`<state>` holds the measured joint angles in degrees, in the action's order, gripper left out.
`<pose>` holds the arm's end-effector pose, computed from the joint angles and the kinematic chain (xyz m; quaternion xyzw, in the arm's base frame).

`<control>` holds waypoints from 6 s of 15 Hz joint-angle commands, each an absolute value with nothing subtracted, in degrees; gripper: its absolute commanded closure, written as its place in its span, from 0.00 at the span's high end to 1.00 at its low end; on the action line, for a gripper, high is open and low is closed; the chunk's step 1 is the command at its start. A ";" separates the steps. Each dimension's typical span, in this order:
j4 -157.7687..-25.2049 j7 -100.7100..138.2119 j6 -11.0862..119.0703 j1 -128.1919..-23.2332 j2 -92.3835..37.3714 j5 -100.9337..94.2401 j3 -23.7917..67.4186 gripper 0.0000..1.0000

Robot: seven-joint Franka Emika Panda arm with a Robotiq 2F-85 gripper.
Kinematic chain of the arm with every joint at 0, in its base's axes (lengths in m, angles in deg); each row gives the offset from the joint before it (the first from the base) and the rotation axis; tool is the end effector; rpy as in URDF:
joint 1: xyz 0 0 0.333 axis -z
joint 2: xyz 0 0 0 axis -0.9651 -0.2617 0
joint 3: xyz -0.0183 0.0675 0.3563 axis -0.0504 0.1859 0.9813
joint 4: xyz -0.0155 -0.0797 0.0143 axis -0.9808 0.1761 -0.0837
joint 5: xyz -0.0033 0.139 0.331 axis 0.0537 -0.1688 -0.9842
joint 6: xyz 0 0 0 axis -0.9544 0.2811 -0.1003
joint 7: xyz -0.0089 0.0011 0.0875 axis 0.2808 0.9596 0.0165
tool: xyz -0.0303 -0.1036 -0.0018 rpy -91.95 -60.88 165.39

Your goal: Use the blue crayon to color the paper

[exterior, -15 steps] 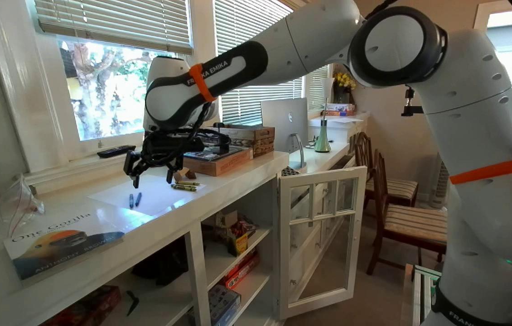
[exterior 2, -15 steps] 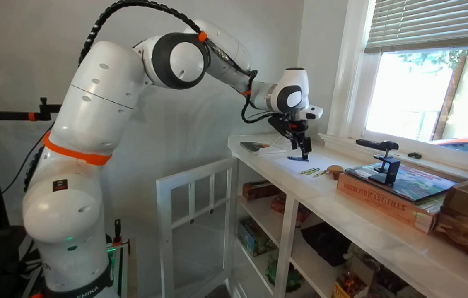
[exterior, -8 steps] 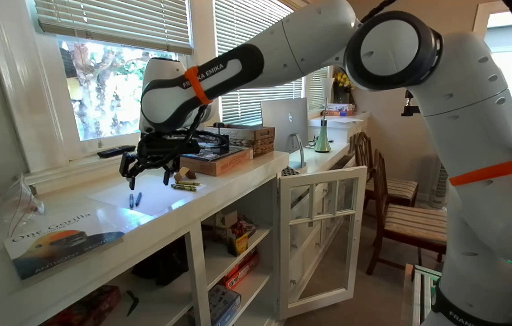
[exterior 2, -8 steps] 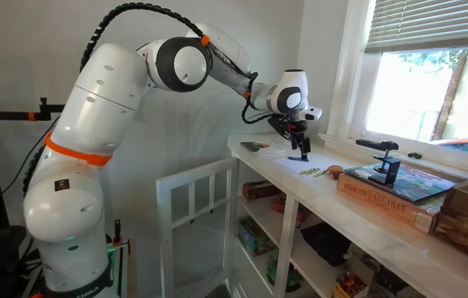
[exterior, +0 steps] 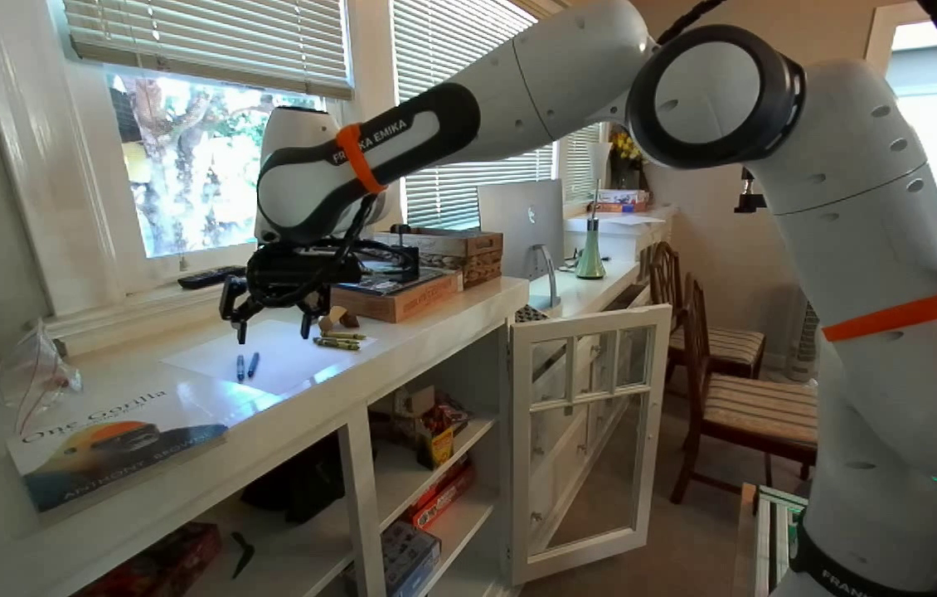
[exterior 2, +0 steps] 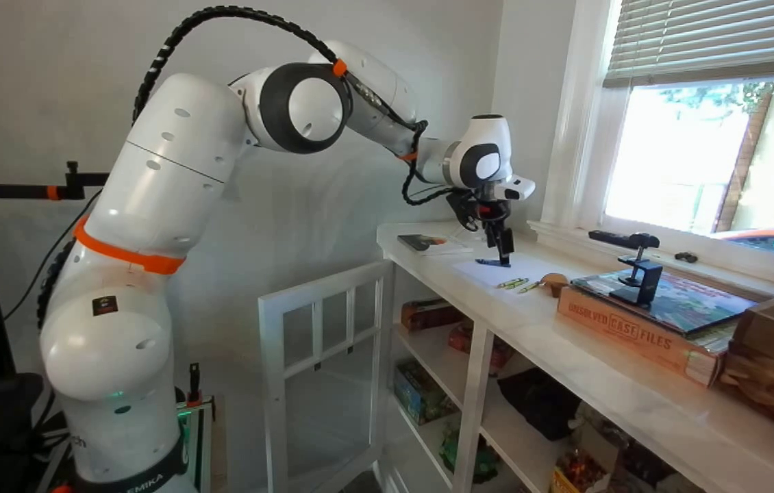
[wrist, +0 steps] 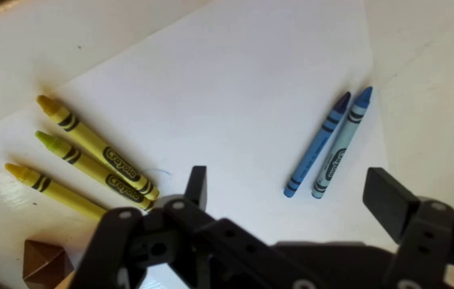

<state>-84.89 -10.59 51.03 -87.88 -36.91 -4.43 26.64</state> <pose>0.6868 0.1673 0.5000 -0.9711 0.1641 -0.1625 0.0605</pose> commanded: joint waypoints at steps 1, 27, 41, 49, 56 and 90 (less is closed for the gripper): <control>-80.76 -13.59 50.22 -89.19 -40.12 -3.98 26.14 1.00; -62.21 -11.83 43.25 -90.74 -52.73 -4.01 25.03 0.12; -61.32 -12.11 42.38 -90.75 -52.69 -3.86 24.55 0.56; -57.10 -12.74 40.28 -91.06 -55.56 -3.97 24.51 0.97; -51.49 -12.42 37.28 -91.50 -59.23 -3.92 24.49 0.58; -45.97 -14.41 37.15 -94.02 -62.90 -2.78 21.53 1.00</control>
<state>-49.79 -12.57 38.09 -93.33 -60.18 -3.45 22.28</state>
